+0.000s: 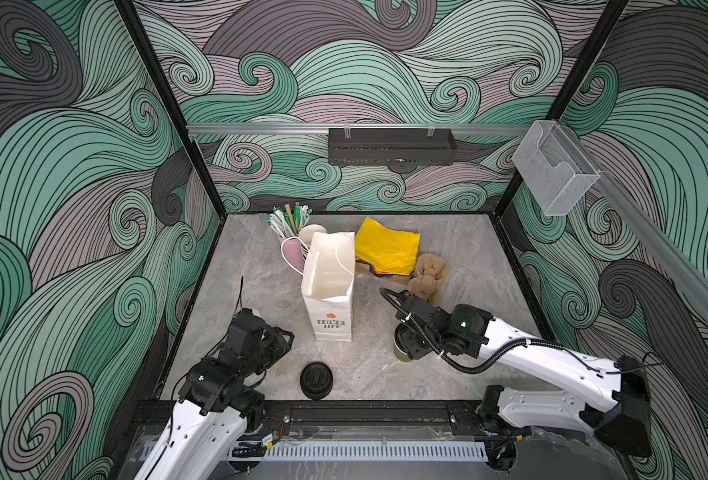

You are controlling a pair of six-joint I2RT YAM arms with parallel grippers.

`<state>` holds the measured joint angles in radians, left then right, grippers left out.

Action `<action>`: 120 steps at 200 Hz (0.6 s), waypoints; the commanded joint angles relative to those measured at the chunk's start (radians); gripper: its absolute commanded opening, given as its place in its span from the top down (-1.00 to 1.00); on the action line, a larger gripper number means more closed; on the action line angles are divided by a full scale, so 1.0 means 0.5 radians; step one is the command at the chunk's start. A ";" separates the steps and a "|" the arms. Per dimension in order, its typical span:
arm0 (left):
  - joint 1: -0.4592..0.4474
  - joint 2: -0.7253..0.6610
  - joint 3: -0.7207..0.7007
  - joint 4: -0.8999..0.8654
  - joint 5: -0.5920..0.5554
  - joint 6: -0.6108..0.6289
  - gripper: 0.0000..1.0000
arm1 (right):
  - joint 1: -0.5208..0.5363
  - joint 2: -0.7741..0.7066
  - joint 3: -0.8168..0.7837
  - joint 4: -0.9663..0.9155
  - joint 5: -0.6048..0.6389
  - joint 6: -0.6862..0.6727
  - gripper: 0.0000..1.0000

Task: Pack a coffee takeout order
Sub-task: Close the lid on the coffee cup.

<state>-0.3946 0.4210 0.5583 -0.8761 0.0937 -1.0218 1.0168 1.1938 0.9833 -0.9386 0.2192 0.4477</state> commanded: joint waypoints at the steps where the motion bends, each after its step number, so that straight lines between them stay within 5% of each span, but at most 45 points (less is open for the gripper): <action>1: -0.011 -0.023 -0.006 -0.030 -0.012 0.013 0.10 | -0.007 0.015 -0.035 0.011 -0.020 0.000 -0.24; 120: -0.010 -0.020 -0.003 -0.020 -0.015 0.013 0.10 | -0.007 0.064 -0.057 0.010 -0.017 -0.010 -0.25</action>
<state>-0.3946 0.4194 0.5583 -0.8761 0.0933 -1.0218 1.0168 1.2114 0.9726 -0.9203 0.2081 0.4450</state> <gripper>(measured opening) 0.451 0.660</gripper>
